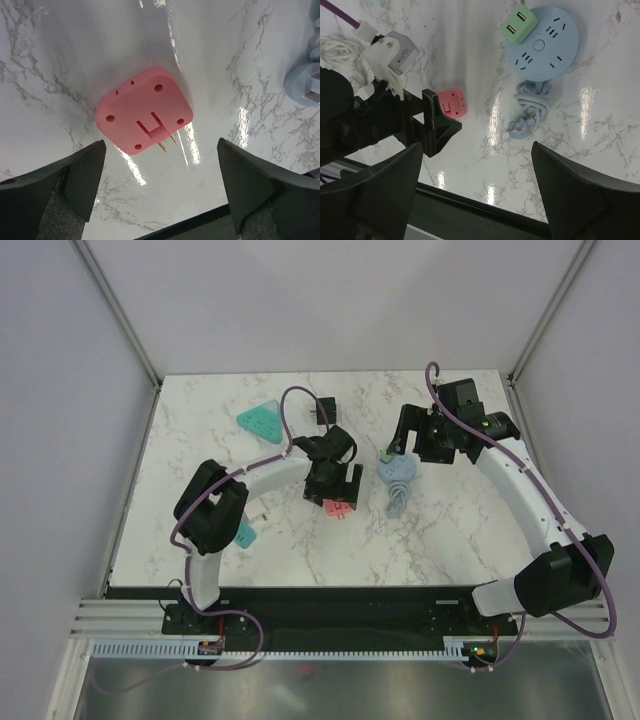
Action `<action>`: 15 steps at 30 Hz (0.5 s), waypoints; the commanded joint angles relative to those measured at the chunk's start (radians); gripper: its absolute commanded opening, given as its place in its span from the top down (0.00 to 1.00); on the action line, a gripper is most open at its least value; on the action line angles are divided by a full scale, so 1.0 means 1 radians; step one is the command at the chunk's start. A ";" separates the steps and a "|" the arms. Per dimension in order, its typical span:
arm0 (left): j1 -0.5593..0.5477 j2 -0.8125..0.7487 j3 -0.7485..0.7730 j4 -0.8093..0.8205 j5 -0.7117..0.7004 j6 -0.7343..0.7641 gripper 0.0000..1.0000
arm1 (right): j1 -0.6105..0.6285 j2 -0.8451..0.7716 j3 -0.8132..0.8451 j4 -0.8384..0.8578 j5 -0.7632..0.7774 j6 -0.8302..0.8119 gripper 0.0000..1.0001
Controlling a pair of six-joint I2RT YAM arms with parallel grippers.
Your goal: Insert the plug
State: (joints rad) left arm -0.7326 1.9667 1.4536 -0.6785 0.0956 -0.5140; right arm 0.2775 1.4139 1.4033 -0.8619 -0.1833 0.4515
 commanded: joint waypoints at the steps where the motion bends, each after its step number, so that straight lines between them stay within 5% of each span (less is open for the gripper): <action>1: -0.014 0.021 0.042 -0.013 -0.092 -0.139 0.00 | 0.003 -0.065 -0.007 0.046 -0.065 -0.007 0.03; 15: -0.040 0.138 0.105 -0.067 -0.244 -0.288 0.13 | 0.026 -0.216 -0.124 0.083 -0.154 0.003 0.04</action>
State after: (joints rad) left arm -0.7631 2.0663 1.5249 -0.7345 -0.0818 -0.7353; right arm 0.2878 1.2293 1.2846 -0.8219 -0.2993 0.4503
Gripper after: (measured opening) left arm 0.888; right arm 0.967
